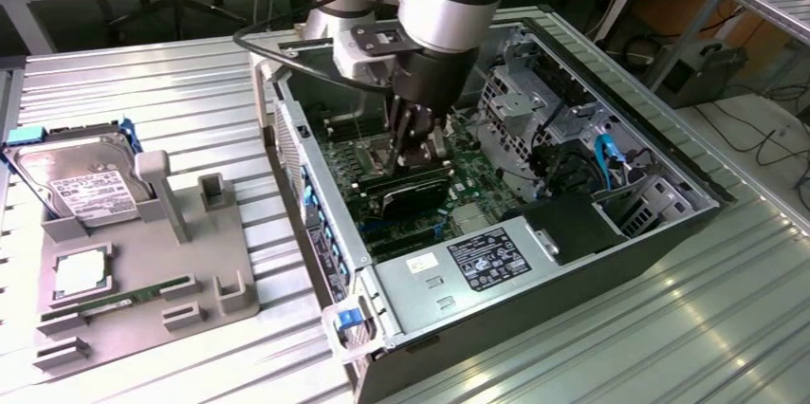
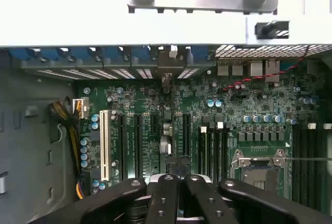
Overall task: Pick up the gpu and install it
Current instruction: 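Press down on the gpu until it lock into place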
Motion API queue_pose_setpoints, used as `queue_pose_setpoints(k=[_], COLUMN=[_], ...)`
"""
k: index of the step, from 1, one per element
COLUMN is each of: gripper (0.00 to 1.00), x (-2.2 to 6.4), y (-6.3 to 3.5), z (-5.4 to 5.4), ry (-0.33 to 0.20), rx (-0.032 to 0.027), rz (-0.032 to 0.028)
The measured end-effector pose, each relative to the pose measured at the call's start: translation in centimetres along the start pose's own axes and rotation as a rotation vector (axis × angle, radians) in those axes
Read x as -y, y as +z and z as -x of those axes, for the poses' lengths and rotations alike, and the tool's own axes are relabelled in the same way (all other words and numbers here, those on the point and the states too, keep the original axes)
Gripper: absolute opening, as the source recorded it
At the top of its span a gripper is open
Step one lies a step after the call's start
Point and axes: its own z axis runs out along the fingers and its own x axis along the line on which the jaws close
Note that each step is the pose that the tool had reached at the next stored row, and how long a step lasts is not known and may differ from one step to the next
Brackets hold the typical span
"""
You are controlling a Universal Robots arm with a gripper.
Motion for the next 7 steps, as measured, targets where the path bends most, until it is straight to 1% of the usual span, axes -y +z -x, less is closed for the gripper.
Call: queue_pose_setpoints(k=[7], gripper=[0.11], x=[0.01], y=[-0.01], z=[0.01], ry=[0.0], rx=[0.0001], rz=[0.0])
